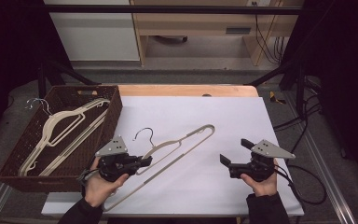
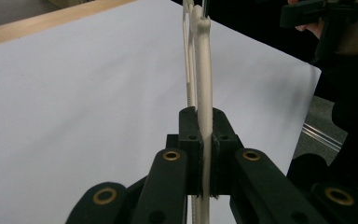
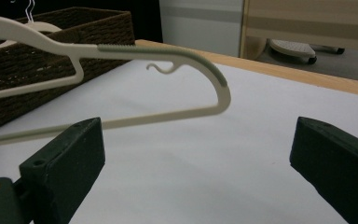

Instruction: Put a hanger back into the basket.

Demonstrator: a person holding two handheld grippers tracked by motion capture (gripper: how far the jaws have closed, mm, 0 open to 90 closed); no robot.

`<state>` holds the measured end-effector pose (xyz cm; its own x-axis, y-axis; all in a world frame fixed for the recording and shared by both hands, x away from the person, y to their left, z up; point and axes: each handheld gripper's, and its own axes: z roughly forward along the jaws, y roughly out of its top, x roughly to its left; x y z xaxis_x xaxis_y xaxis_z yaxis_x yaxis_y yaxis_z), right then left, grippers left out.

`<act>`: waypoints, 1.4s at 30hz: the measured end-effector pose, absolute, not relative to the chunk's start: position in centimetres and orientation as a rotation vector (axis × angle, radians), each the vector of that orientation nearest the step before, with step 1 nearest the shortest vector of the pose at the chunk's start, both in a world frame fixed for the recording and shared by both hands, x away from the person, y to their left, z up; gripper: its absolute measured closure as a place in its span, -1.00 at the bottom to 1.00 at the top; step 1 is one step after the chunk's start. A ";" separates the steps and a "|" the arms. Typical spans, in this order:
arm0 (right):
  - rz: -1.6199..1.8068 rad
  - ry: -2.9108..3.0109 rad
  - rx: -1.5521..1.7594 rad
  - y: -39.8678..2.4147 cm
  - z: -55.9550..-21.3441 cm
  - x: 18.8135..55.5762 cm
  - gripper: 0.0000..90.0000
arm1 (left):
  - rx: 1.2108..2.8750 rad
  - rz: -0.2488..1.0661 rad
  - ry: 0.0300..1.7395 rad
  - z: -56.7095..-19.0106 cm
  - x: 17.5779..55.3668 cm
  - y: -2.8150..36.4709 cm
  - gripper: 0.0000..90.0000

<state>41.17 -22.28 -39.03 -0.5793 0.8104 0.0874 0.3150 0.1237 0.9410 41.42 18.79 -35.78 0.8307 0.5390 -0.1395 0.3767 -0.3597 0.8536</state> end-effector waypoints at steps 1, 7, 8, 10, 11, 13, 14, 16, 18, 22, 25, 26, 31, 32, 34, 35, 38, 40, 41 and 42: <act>1.456 1.956 1.089 -22.4 -39.1 41.2 -0.92 | 1.987 0.211 0.673 -35.5 41.4 18.9 0.91; 1.445 1.949 1.097 -22.9 -39.0 41.2 -0.93 | 1.993 0.268 0.668 -33.5 41.4 19.7 0.91; 1.446 1.943 1.100 -22.9 -39.0 41.2 -0.93 | 1.995 0.281 0.669 -33.1 41.4 19.8 0.91; 1.444 1.940 1.098 -22.9 -39.0 41.2 -0.93 | 1.998 0.294 0.665 -32.3 41.5 20.1 0.91; 1.442 1.939 1.101 -22.9 -39.0 41.2 -0.93 | 1.995 0.300 0.660 -32.0 41.5 20.3 0.91; 1.442 1.936 1.103 -22.9 -39.0 41.2 -0.94 | 1.993 0.309 0.650 -31.3 41.6 20.7 0.91; 1.440 1.934 1.103 -22.9 -39.0 41.2 -0.94 | 1.993 0.314 0.648 -30.9 41.7 20.9 0.91; 1.431 1.930 1.105 -22.9 -39.0 41.2 -0.95 | 1.993 0.321 0.649 -30.2 41.9 21.4 0.91; 1.435 1.927 1.112 -23.1 -39.1 41.3 -0.95 | 1.988 0.327 0.649 -29.6 42.1 21.8 0.91; 1.437 1.919 1.136 -23.6 -39.3 41.4 -0.95 | 1.970 0.335 0.657 -28.5 42.6 22.9 0.91; 1.435 1.914 1.142 -23.8 -39.4 41.5 -0.95 | 1.962 0.355 0.653 -27.8 43.0 23.8 0.91; 1.431 1.912 1.142 -23.8 -39.4 41.5 -0.95 | 1.958 0.356 0.654 -27.6 43.1 24.1 0.91; 1.429 1.906 1.146 -24.0 -39.4 41.5 -0.95 | 1.950 0.379 0.666 -26.6 44.0 25.7 0.91; 1.428 1.906 1.144 -24.0 -39.5 41.5 -0.95 | 1.952 0.387 0.669 -26.5 44.2 26.0 0.91; 1.429 1.908 1.150 -24.0 -39.5 41.5 -0.95 | 1.953 0.399 0.682 -26.3 44.6 26.6 0.91; 1.427 1.907 1.150 -24.0 -39.5 41.6 -0.95 | 1.952 0.408 0.691 -26.2 44.7 26.9 0.91; 1.422 1.912 1.157 -24.1 -39.6 41.6 -0.95 | 1.945 0.424 0.703 -25.8 45.2 27.9 0.91; 1.421 1.912 1.156 -24.1 -39.6 41.6 -0.95 | 1.939 0.431 0.710 -25.6 45.5 28.6 0.91; 1.420 1.912 1.155 -24.1 -39.6 41.6 -0.95 | 1.940 0.435 0.714 -25.5 45.6 28.9 0.91; 1.418 1.912 1.151 -24.1 -39.6 41.7 -0.95 | 1.939 0.443 0.719 -25.5 45.8 29.3 0.91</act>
<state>41.65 -24.10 -39.63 -0.5229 0.8472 0.0937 0.3355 0.1034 0.9364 45.77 29.27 -25.46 0.7578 0.6525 0.0007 0.2941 -0.3426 0.8923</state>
